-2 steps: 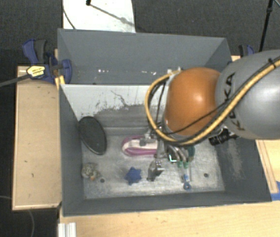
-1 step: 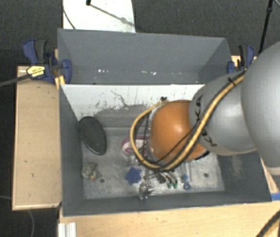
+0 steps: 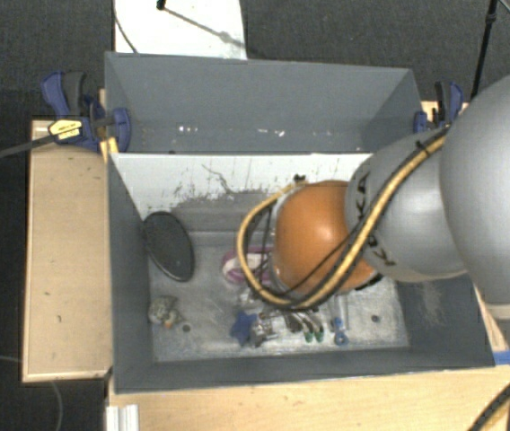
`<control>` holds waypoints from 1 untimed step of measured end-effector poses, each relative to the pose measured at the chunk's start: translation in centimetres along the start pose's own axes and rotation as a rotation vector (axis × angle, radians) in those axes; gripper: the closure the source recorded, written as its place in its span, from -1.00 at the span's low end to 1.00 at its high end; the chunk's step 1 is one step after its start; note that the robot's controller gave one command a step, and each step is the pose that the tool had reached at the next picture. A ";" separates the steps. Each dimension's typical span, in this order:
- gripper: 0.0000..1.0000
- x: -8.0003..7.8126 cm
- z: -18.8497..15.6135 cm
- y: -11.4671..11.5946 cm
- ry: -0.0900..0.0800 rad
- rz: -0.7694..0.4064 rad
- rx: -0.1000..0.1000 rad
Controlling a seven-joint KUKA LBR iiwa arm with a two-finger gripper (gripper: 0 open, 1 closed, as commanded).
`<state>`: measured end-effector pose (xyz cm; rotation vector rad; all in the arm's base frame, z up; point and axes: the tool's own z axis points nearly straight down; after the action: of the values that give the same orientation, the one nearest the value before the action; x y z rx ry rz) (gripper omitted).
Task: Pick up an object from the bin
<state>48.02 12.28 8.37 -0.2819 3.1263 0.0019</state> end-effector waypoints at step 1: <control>1.00 -1.4 -17.2 3.6 -0.008 -0.251 0.000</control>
Offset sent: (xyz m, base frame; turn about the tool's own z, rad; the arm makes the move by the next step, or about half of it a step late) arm 0.0045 0.0368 0.1675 -0.2508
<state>48.67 16.08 25.56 -0.6691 3.0590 0.0028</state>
